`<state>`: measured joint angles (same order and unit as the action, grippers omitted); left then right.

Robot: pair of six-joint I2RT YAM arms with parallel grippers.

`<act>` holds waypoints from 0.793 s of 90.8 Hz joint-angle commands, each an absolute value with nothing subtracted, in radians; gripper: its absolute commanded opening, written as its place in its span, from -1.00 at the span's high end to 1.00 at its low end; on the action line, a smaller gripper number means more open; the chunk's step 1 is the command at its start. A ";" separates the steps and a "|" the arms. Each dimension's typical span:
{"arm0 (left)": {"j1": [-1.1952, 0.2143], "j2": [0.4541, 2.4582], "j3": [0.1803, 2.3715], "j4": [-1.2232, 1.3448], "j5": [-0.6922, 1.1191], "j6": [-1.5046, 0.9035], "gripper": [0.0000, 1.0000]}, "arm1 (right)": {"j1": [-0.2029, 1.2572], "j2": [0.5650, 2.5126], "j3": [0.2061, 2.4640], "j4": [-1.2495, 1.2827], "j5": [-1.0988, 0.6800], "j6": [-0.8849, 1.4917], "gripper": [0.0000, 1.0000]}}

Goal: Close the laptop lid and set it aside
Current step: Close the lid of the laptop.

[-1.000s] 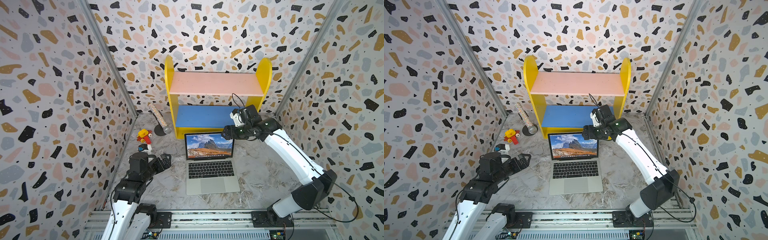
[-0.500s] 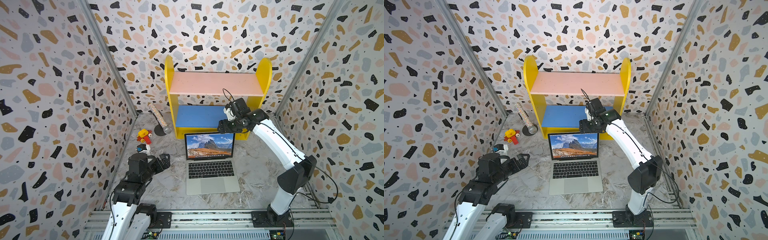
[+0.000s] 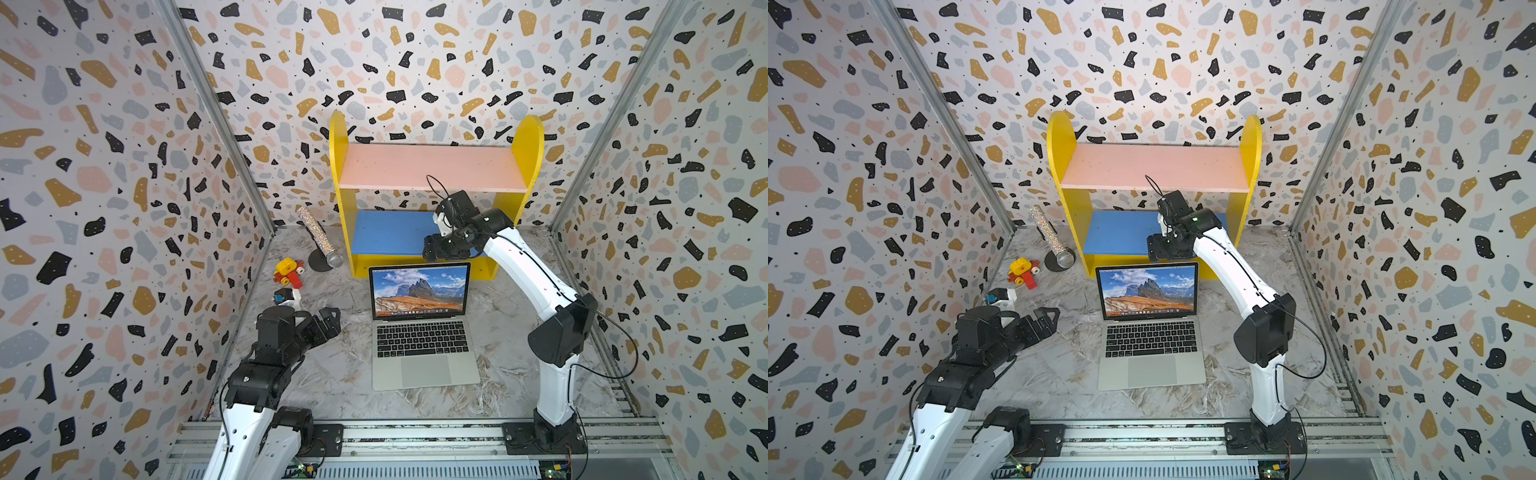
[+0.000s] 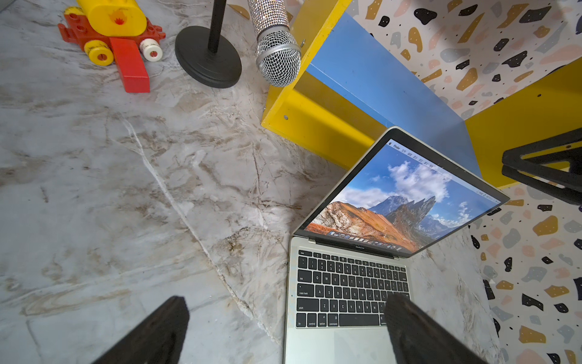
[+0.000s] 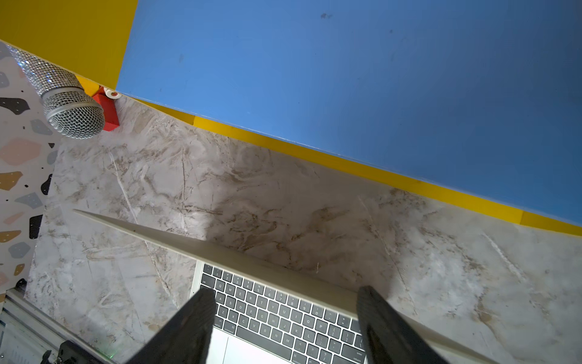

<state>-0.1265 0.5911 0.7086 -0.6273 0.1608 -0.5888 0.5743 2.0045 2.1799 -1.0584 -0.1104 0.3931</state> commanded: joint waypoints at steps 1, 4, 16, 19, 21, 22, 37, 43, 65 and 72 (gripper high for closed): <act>-0.129 0.589 0.701 -0.592 0.221 -0.564 -0.99 | 0.582 2.018 2.242 -1.113 -0.101 0.376 -0.53; -0.130 0.587 0.694 -0.584 0.241 -0.569 -0.99 | 0.583 2.031 2.256 -1.119 -0.100 0.377 -0.53; -0.136 0.585 0.660 -0.559 0.309 -0.601 -0.99 | 0.585 2.070 2.316 -1.141 -0.096 0.375 -0.54; -0.140 0.583 0.651 -0.553 0.322 -0.616 -0.99 | 0.585 2.076 2.325 -1.143 -0.095 0.375 -0.55; -0.142 0.585 0.646 -0.550 0.333 -0.627 -0.99 | 0.585 2.081 2.331 -1.144 -0.094 0.376 -0.55; -0.143 0.586 0.643 -0.549 0.339 -0.632 -0.99 | 0.586 2.084 2.334 -1.145 -0.093 0.375 -0.55; -0.170 0.607 0.638 -0.582 0.381 -0.648 -0.99 | 0.586 2.116 2.361 -1.158 -0.110 0.380 -0.56; -0.194 0.596 0.636 -0.582 0.374 -0.661 -0.99 | 0.586 2.127 2.367 -1.162 -0.122 0.382 -0.57; -0.298 0.546 0.584 -0.584 0.349 -0.713 -0.99 | 0.587 2.162 2.379 -1.161 -0.203 0.382 -0.68; -0.349 0.529 0.557 -0.574 0.329 -0.741 -1.00 | 0.586 2.169 2.379 -1.162 -0.218 0.380 -0.71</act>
